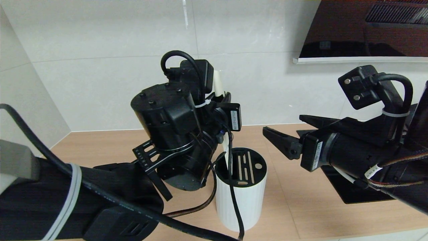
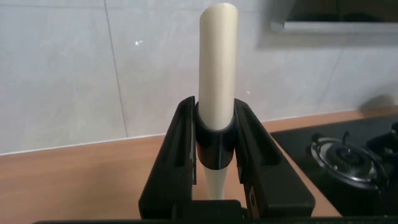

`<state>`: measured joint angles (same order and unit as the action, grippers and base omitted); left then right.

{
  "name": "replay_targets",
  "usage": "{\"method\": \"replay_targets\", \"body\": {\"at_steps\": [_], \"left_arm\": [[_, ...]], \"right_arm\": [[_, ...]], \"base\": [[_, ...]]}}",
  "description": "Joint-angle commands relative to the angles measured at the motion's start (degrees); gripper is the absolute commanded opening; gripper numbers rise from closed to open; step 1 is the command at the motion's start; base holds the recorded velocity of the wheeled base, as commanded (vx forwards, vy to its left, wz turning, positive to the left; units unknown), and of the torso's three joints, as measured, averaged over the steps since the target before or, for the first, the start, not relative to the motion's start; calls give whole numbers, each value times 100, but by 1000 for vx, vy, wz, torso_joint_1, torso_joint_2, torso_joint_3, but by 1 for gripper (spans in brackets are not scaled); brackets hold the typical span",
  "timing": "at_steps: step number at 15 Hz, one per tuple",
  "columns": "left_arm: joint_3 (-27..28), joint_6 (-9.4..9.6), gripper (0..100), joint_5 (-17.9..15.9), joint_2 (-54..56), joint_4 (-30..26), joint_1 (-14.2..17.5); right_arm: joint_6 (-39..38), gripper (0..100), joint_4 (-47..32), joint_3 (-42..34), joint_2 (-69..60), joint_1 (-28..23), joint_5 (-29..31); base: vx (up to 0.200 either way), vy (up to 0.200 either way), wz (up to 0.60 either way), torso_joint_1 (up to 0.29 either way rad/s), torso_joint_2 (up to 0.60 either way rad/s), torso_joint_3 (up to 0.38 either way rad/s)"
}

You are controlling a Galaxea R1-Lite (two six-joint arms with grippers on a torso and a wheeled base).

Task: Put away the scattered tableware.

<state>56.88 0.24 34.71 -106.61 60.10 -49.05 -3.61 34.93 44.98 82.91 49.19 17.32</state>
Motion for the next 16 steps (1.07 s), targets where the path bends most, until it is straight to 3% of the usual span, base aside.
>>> {"method": "replay_targets", "body": {"at_steps": [1, 16], "left_arm": [[25, 2, 0, 10, -115, 2, -43], [42, -42, 0, 581, -1363, 221, -201]], "right_arm": [[0, 100, 5, -7, 59, 3, -1], [0, 100, 5, 72, 112, -419, -10]], "base": [[0, 0, 0, 0, 0, 0], [0, 0, 0, 0, 0, 0]]}}
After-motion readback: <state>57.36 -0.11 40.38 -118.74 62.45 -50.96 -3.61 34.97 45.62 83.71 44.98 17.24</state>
